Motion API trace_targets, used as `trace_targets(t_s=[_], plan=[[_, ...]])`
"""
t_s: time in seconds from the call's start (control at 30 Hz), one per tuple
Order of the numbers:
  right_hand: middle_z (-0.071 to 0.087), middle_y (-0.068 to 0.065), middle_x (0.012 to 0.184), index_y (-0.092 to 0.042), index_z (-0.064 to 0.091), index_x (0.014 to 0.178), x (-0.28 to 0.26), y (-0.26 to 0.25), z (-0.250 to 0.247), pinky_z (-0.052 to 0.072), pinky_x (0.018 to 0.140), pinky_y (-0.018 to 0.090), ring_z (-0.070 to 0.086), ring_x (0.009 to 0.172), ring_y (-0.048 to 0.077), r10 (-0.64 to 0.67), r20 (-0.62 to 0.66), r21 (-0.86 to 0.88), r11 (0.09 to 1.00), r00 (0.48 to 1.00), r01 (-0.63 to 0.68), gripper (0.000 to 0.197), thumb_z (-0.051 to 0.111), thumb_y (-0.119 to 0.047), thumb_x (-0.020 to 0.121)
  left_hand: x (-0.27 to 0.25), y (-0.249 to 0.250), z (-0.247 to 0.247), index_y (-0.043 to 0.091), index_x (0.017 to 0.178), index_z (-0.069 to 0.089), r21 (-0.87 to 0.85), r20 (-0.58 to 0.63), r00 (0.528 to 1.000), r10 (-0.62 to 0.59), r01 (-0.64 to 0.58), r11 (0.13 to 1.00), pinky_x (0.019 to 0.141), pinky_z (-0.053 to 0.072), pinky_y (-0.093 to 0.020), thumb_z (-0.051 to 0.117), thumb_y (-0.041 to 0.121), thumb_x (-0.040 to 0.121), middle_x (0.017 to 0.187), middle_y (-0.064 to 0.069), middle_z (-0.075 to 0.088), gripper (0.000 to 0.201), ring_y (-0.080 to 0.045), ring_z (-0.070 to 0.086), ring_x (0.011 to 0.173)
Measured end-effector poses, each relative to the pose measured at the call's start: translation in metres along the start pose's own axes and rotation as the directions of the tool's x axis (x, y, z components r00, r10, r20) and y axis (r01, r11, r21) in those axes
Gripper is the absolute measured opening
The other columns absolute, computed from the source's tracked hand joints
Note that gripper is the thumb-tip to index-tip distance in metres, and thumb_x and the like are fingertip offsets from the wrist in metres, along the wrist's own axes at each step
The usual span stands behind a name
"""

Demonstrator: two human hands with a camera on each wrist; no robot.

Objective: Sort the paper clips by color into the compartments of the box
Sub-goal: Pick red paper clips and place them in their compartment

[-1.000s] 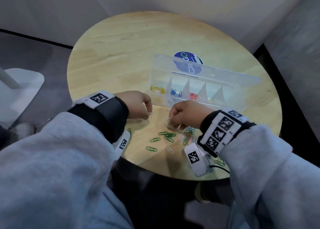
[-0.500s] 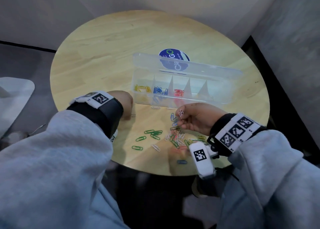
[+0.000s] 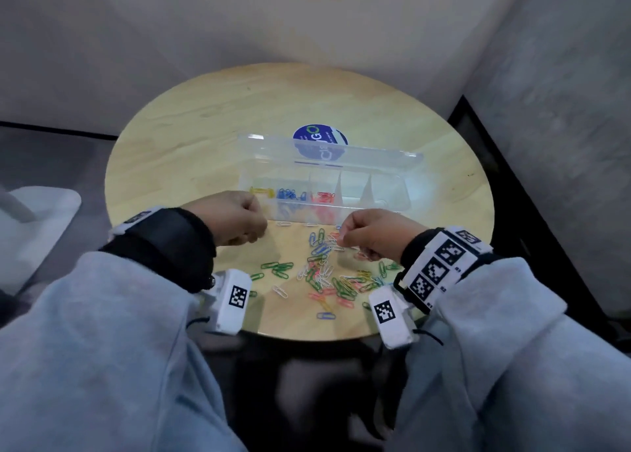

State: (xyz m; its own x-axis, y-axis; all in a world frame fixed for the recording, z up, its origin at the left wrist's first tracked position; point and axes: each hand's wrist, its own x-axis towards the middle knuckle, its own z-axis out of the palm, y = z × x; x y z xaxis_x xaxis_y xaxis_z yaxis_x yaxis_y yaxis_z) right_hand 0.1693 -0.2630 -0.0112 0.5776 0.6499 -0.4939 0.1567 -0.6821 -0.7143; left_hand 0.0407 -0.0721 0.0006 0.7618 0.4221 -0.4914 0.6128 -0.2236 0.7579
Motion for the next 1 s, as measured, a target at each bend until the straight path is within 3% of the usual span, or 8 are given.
trace_targets(t_s=[0.1,0.2,0.3,0.4,0.5,0.67,0.77,1.0], plan=[[0.052,-0.012,0.062,-0.015,0.064,0.086,-0.001,-0.003,0.002,0.037,0.05,0.016,0.046,0.053,0.003,-0.05,0.014,-0.298,0.953,0.999,0.052,0.005,0.067,-0.018,0.083,-0.004,0.007,0.011,0.017,0.08,0.052,-0.138,0.012,0.999,-0.045,0.046,0.989,0.038,0.038,-0.012,0.043,-0.007,0.087,0.064,-0.007,0.053,0.027,-0.011,0.051,0.045],[0.051,-0.012,0.069,-0.018,0.065,0.09,0.007,0.001,0.0,0.038,0.056,0.02,0.047,0.058,0.003,-0.068,-0.004,-0.379,0.923,0.998,0.061,0.009,0.068,-0.02,0.082,-0.002,0.012,0.015,0.016,0.079,0.055,-0.091,-0.018,0.997,-0.078,0.077,0.993,0.039,0.038,-0.014,0.038,-0.007,0.088,0.066,-0.005,0.052,0.03,-0.013,0.048,0.052],[0.048,-0.014,0.073,-0.024,0.063,0.086,0.014,0.005,0.001,0.038,0.061,0.023,0.047,0.068,0.008,-0.07,0.021,-0.509,0.858,0.997,0.071,0.009,0.067,-0.019,0.08,-0.002,0.009,0.019,0.017,0.078,0.06,0.259,-0.013,1.0,-0.017,0.02,0.966,0.051,0.033,-0.021,0.051,0.005,0.083,0.064,0.001,0.054,0.016,-0.013,0.043,0.055],[0.042,-0.014,0.065,-0.025,0.063,0.082,0.013,0.003,0.005,0.032,0.052,0.022,0.041,0.059,0.002,-0.107,0.098,-0.544,0.827,0.989,0.143,0.01,0.067,-0.017,0.08,-0.003,0.002,0.03,0.022,0.08,0.064,0.593,0.05,0.999,-0.019,-0.015,0.805,0.054,0.033,-0.022,0.062,0.012,0.074,0.06,0.009,0.051,0.012,-0.01,0.045,0.055],[0.04,-0.013,0.063,-0.028,0.066,0.088,0.014,0.004,0.009,0.033,0.05,0.022,0.039,0.056,0.001,-0.079,0.144,-0.578,0.802,0.986,0.149,0.017,0.065,-0.013,0.08,0.002,-0.001,0.044,0.026,0.09,0.065,0.751,0.158,0.986,-0.049,-0.088,0.654,0.053,0.031,-0.021,0.062,0.01,0.074,0.063,0.01,0.047,0.023,-0.007,0.043,0.056],[0.043,-0.011,0.066,-0.033,0.065,0.097,0.021,0.006,0.015,0.038,0.049,0.021,0.046,0.057,0.005,-0.04,0.13,-0.621,0.775,0.991,0.113,0.032,0.058,-0.007,0.079,0.006,-0.003,0.049,0.03,0.094,0.063,0.832,0.257,0.966,-0.038,-0.202,0.516,0.053,0.032,-0.022,0.059,0.01,0.075,0.071,0.009,0.045,0.028,-0.014,0.047,0.071],[0.042,-0.01,0.064,-0.033,0.063,0.092,0.024,0.002,0.021,0.039,0.051,0.023,0.049,0.06,0.013,-0.076,0.125,-0.629,0.765,0.989,0.138,0.028,0.059,-0.008,0.078,0.007,-0.011,0.051,0.031,0.085,0.06,0.824,0.29,0.956,-0.042,-0.227,0.52,0.058,0.035,-0.025,0.063,0.013,0.073,0.071,0.008,0.048,0.022,-0.008,0.044,0.061],[0.043,-0.008,0.065,-0.026,0.057,0.087,0.025,0.004,0.028,0.04,0.056,0.027,0.051,0.072,0.019,-0.091,0.145,-0.7,0.695,0.985,0.167,0.016,0.062,-0.013,0.079,0.013,-0.019,0.054,0.026,0.073,0.058,0.828,0.275,0.961,-0.017,-0.228,0.513,0.051,0.032,-0.022,0.066,0.017,0.074,0.057,0.01,0.049,0.012,-0.004,0.042,0.054]])
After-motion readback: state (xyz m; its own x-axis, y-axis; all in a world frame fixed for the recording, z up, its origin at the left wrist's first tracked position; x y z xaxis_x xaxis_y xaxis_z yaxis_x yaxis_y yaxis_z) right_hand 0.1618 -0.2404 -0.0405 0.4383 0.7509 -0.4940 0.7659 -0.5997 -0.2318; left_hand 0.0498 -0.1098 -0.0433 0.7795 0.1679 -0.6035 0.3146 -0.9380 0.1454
